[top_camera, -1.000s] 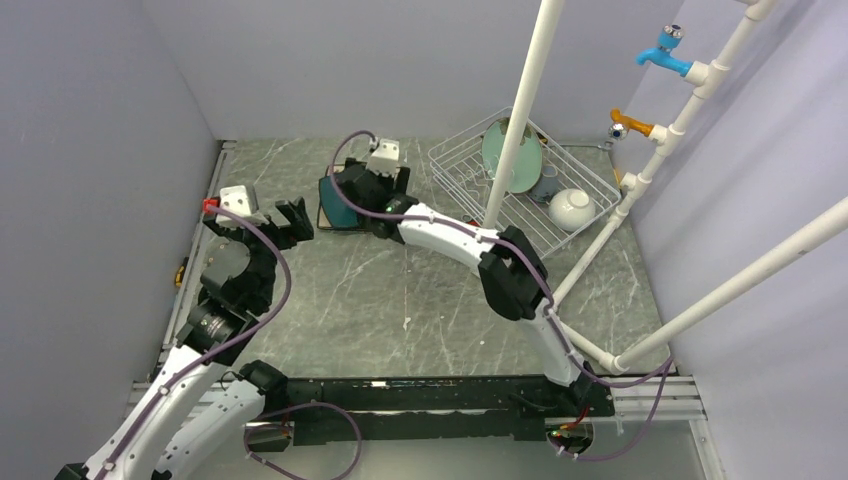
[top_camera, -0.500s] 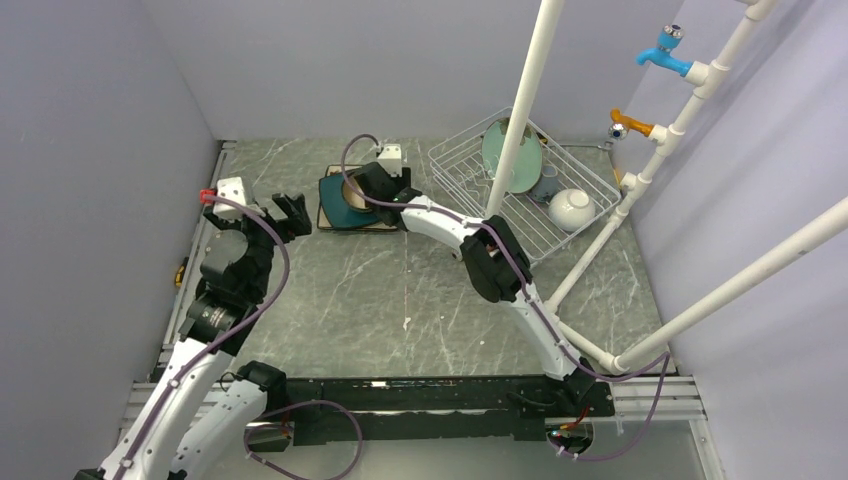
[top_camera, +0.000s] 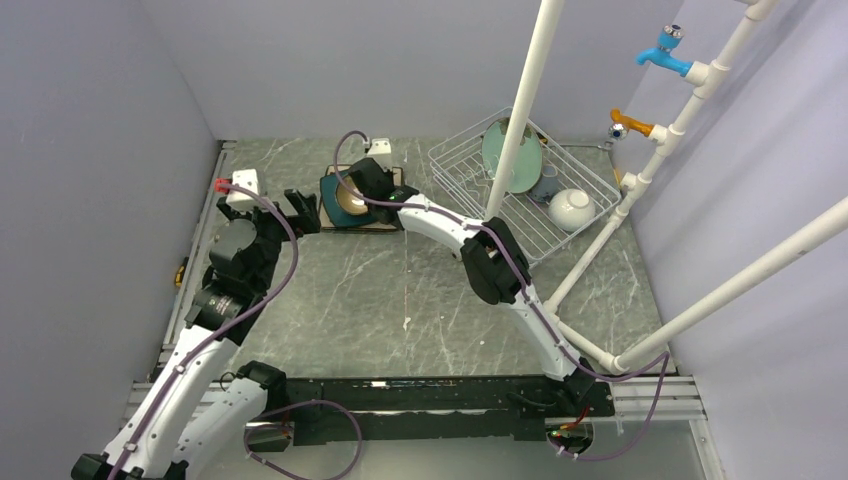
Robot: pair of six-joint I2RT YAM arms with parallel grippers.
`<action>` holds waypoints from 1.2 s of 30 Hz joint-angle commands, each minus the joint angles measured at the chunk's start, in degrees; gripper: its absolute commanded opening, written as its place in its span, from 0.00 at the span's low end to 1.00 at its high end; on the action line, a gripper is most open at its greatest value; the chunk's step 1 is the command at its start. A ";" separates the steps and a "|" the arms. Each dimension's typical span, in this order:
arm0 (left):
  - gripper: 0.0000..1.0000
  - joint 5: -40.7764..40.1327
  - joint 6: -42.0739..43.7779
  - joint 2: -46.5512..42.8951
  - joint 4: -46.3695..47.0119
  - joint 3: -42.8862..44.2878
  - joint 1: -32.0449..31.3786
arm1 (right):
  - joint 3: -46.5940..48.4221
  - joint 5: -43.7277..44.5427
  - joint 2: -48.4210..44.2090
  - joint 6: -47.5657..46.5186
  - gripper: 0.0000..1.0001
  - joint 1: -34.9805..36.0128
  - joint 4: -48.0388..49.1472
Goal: Load the mixed dishes into the dish rack
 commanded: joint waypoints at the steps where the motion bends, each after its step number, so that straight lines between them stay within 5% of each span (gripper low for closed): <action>1: 0.99 1.55 0.02 0.60 1.02 2.43 0.20 | 0.36 -0.37 -5.37 -3.01 0.00 -0.17 -1.27; 14: 0.99 3.44 1.53 3.22 0.40 3.54 -0.69 | -13.09 -8.67 -24.00 -6.07 0.00 1.08 -0.25; 28: 0.99 10.23 1.72 5.66 1.59 3.99 -1.17 | -68.09 -38.38 -61.49 -10.81 0.00 4.88 9.36; 36: 0.99 22.43 5.09 12.72 1.24 7.73 -5.43 | -80.48 -27.05 -76.14 -3.87 0.00 7.22 6.32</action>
